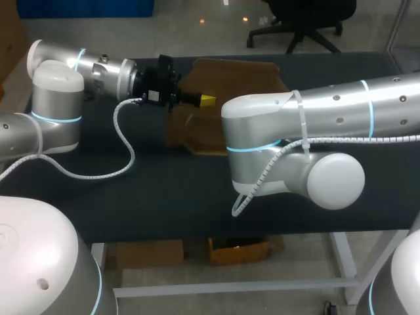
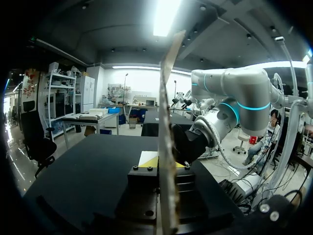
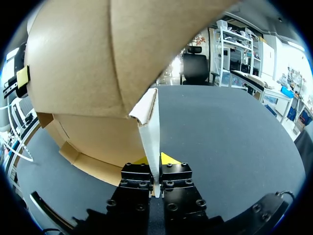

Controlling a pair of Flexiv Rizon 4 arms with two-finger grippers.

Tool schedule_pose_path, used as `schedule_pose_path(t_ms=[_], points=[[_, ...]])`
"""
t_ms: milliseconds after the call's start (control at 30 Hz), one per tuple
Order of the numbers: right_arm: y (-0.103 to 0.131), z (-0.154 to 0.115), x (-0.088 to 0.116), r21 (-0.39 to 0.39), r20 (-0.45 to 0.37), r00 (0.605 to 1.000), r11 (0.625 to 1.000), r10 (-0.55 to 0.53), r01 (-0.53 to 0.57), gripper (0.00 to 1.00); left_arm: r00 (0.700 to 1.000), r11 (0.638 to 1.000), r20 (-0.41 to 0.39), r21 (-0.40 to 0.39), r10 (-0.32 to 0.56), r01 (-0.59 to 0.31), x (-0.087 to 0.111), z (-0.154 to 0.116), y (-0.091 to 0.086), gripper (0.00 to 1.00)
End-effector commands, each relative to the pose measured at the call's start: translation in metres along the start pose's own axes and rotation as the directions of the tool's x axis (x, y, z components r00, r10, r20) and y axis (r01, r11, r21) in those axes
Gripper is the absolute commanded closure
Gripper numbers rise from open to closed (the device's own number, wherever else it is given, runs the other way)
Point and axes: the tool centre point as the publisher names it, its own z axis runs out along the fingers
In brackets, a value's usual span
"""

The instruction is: Assemble the packaging by folding the flat box into shape, placing the metal phone stand inside, and closing the box properly

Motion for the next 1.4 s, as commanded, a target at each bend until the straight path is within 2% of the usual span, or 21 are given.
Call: schedule_pose_path(t_ms=[33,267,300,333,400,433,733,1033,1400], points=[[0.003,0.002,0.004,0.009,0.006,1.0,1.0,0.002,-0.002,1.0,1.0,1.0,0.0,0.001,0.0,0.0,0.0,0.001,0.002,1.0],[0.002,0.0,0.004,0.012,0.011,1.0,1.0,-0.002,0.002,1.0,1.0,1.0,0.0,0.001,0.0,0.0,0.0,0.001,0.002,1.0],[0.002,0.0,0.004,0.012,0.011,1.0,1.0,-0.003,0.003,1.0,1.0,1.0,0.0,0.001,0.0,0.0,0.0,0.001,0.002,0.86],[0.003,-0.001,0.004,0.013,0.012,1.0,1.0,-0.003,0.003,1.0,1.0,1.0,0.001,0.003,0.014,-0.014,0.001,0.001,0.001,0.62],[0.003,-0.001,0.003,0.014,0.012,1.0,1.0,-0.005,0.004,1.0,0.999,0.999,0.009,0.003,0.044,-0.044,0.002,0.0,-0.002,0.04],[0.003,-0.001,0.003,0.014,0.012,1.0,1.0,-0.005,0.005,1.0,0.999,0.999,0.011,0.01,0.051,-0.051,0.003,0.0,-0.004,0.0],[0.005,-0.005,0.001,0.012,-0.004,1.0,1.0,-0.018,0.018,1.0,0.985,0.988,0.074,0.009,0.155,-0.156,0.008,-0.023,-0.022,0.0],[0.005,-0.005,-0.004,0.066,-0.112,0.994,0.997,-0.019,0.027,1.0,0.956,0.953,0.051,-0.11,0.29,-0.283,0.03,-0.047,-0.033,0.0],[0.009,-0.003,-0.007,0.115,-0.205,0.978,0.992,-0.03,0.054,1.0,0.904,0.89,0.102,-0.252,0.415,-0.38,0.045,-0.077,-0.05,0.0]])
